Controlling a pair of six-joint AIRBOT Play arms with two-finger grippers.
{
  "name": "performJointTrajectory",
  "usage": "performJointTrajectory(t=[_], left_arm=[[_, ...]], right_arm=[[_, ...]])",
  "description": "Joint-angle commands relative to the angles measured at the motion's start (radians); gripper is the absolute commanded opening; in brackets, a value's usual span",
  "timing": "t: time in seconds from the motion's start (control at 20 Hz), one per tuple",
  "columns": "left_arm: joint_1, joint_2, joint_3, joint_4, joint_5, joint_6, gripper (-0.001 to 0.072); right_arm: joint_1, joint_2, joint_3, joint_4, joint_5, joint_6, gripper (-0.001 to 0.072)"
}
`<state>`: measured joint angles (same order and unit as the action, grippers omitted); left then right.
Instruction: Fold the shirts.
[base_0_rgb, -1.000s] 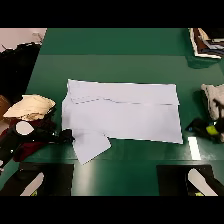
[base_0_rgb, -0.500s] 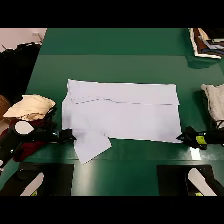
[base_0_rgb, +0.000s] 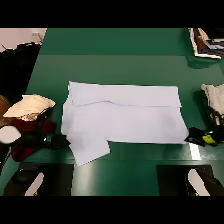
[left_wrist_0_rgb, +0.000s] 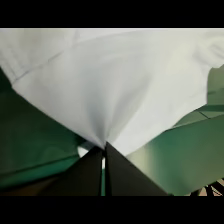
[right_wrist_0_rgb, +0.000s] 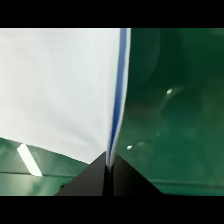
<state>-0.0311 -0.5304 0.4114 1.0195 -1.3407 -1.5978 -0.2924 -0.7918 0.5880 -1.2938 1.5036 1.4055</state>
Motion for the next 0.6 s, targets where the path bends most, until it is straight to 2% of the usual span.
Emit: performJointTrajectory(t=[0.0,0.05,0.15,0.25,0.4,0.55], left_arm=[[0.0,0.183,0.013,-0.068,-0.209,-0.107,0.0019],[0.0,0.205,0.036,-0.081,-0.201,-0.122,0.0019],[0.0,0.192,0.101,-0.08,-0.088,-0.117,0.0019],[0.0,0.109,0.163,-0.082,0.071,-0.033,0.0019],[0.0,-0.151,0.262,-0.083,0.202,0.093,0.0021],[0.0,-0.433,0.395,-0.085,0.334,0.141,0.0021]], right_arm=[[0.006,0.127,0.066,-0.098,0.135,0.001,0.0014],[0.006,0.15,0.087,-0.095,0.139,0.001,0.0015],[0.006,0.143,0.142,-0.082,0.126,0.015,0.0014],[0.006,0.067,0.21,-0.023,0.093,0.017,0.0015],[0.006,-0.114,0.332,0.075,-0.021,0.016,0.0015],[0.042,-0.316,0.473,0.108,-0.097,0.016,0.0015]])
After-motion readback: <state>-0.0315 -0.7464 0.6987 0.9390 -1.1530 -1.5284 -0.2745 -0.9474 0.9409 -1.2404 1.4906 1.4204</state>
